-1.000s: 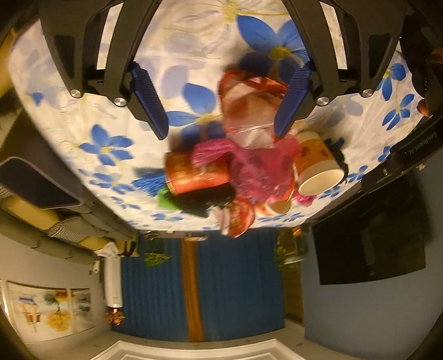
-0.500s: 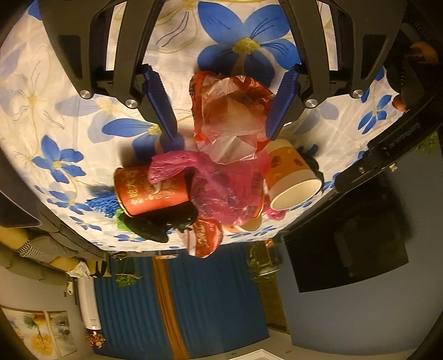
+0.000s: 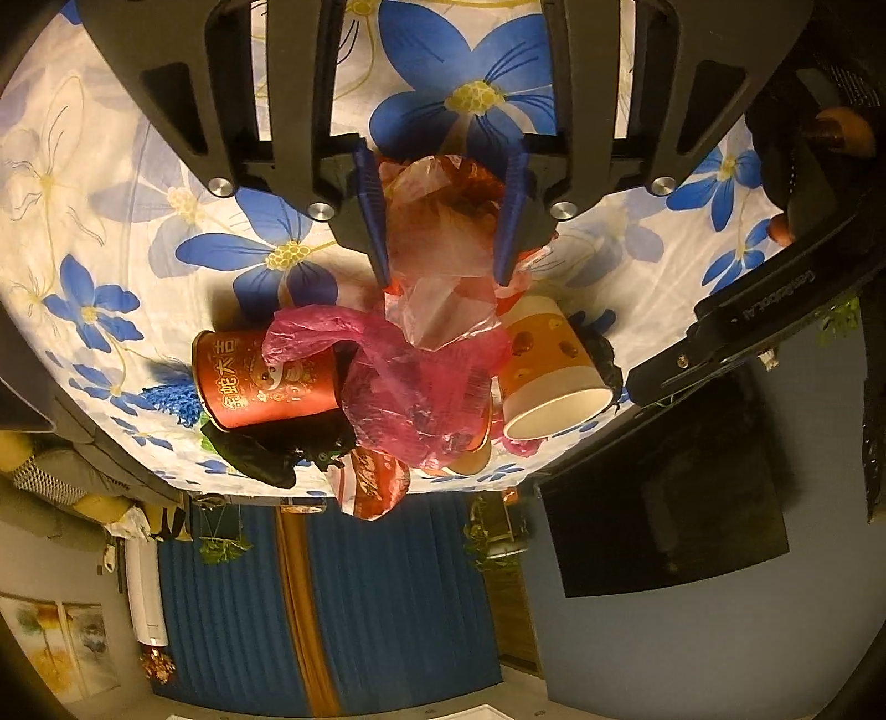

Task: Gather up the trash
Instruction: 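Grasp the clear plastic bag with the right tool while the left tool grasps the black bag, then carry both bags to the grey bin and open both tools to drop them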

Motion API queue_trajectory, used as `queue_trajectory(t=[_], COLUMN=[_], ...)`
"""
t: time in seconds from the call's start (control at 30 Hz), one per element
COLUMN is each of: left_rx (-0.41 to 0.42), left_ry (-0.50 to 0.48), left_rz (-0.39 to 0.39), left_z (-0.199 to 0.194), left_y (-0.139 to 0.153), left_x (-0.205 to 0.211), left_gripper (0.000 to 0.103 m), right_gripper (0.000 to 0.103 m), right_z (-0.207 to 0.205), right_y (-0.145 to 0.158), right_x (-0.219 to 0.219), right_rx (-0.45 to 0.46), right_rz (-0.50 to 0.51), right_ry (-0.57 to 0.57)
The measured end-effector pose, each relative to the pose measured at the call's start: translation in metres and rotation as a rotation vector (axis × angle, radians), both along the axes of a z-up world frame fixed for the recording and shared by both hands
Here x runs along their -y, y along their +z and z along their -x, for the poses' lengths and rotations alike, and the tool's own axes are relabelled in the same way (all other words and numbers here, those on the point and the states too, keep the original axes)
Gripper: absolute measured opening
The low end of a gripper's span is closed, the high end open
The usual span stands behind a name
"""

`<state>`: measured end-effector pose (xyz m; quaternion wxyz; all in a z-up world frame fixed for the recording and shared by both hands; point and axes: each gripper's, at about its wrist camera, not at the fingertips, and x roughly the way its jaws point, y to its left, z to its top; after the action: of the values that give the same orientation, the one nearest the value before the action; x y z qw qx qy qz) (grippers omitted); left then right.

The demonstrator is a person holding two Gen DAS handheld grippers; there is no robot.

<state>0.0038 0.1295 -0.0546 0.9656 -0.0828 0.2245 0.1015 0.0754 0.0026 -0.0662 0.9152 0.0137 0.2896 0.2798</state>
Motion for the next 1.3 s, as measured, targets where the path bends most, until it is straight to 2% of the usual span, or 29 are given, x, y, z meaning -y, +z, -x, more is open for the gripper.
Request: queue_trajectory(t=[0.3,0.47,0.6,0.7,0.8,0.87,0.97,1.03,1.07,1.13,1.2,1.3], left_rx=[-0.027,-0.05,-0.138,-0.128,-0.129,-0.146,-0.191,-0.209,-0.211,-0.216,-0.206,-0.189], left_ry=[0.063,0.093,0.045,0.065,0.057,0.059,0.041,0.017,0.01,-0.007,-0.01,-0.004], left_rz=[0.008,0.004,0.071,0.039,0.049,0.035,0.062,0.086,0.086,0.081,0.084,0.085], left_z=[-0.001,-0.014,-0.033,-0.037,-0.045,-0.054,-0.068,-0.074,-0.075,-0.077,-0.076,-0.071], left_y=[-0.008,-0.012,-0.018,-0.014,-0.009,-0.012,-0.021,-0.026,-0.028,-0.029,-0.029,-0.026], left_x=[-0.031,-0.049,-0.059,-0.062,-0.066,-0.066,-0.07,-0.07,-0.069,-0.066,-0.066,-0.068], left_gripper=[0.069,0.069,0.068,0.067,0.067,0.061,0.045,0.029,0.024,0.006,0.0,0.0], right_gripper=[0.03,0.03,0.03,0.03,0.03,0.03,0.03,0.03,0.03,0.03,0.031,0.031], right_z=[0.011,0.011,0.01,0.009,0.009,0.009,0.008,0.006,0.006,0.004,0.003,0.003], right_y=[0.014,0.017,0.016,0.018,0.021,0.022,0.022,0.022,0.022,0.023,0.024,0.025], right_x=[0.014,0.019,0.017,0.016,0.017,0.017,0.018,0.019,0.02,0.021,0.022,0.022], right_rx=[0.058,0.057,0.051,0.053,0.062,0.062,0.065,0.06,0.06,0.057,0.057,0.059], right_rz=[-0.005,-0.009,-0.005,-0.006,-0.009,-0.013,-0.008,-0.008,-0.008,-0.008,-0.01,-0.012], right_ry=[-0.042,-0.059,-0.06,-0.059,-0.061,-0.062,-0.069,-0.076,-0.079,-0.086,-0.087,-0.09])
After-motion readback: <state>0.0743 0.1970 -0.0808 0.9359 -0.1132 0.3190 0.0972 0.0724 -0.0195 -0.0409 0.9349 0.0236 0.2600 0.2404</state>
